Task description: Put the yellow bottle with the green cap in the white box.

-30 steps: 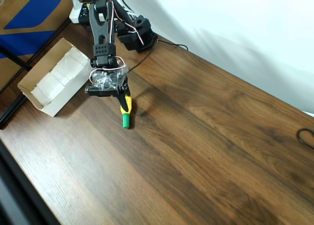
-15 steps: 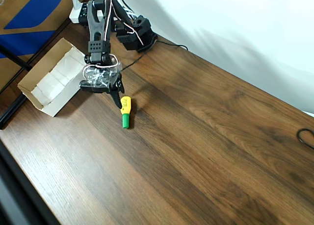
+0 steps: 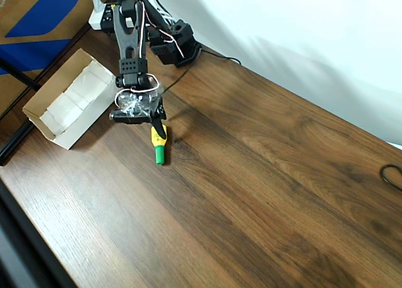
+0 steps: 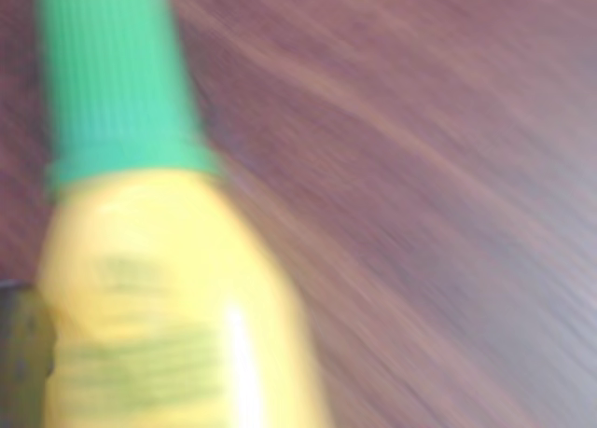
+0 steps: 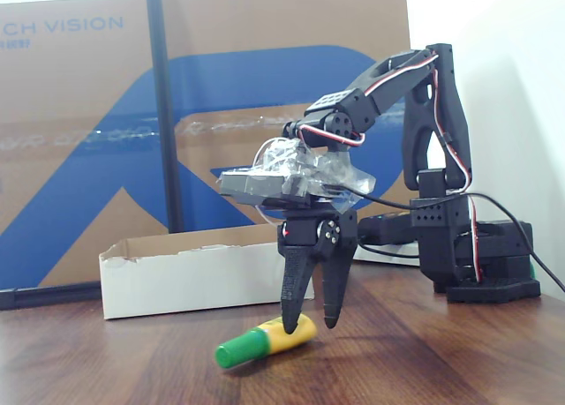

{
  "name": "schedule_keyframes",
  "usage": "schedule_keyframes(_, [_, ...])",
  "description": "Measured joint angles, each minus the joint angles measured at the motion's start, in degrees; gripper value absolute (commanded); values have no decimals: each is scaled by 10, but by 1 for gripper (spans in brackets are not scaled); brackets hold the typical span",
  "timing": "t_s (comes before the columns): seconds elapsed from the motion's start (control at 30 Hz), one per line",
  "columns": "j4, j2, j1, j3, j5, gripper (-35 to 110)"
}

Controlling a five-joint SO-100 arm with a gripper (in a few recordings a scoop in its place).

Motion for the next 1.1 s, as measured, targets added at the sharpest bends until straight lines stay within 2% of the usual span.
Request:
schedule_keyframes(0.2, [1,-13,-21,-13,6,31])
schedule_keyframes(1.1, [-18,-13,15,-14,59,32])
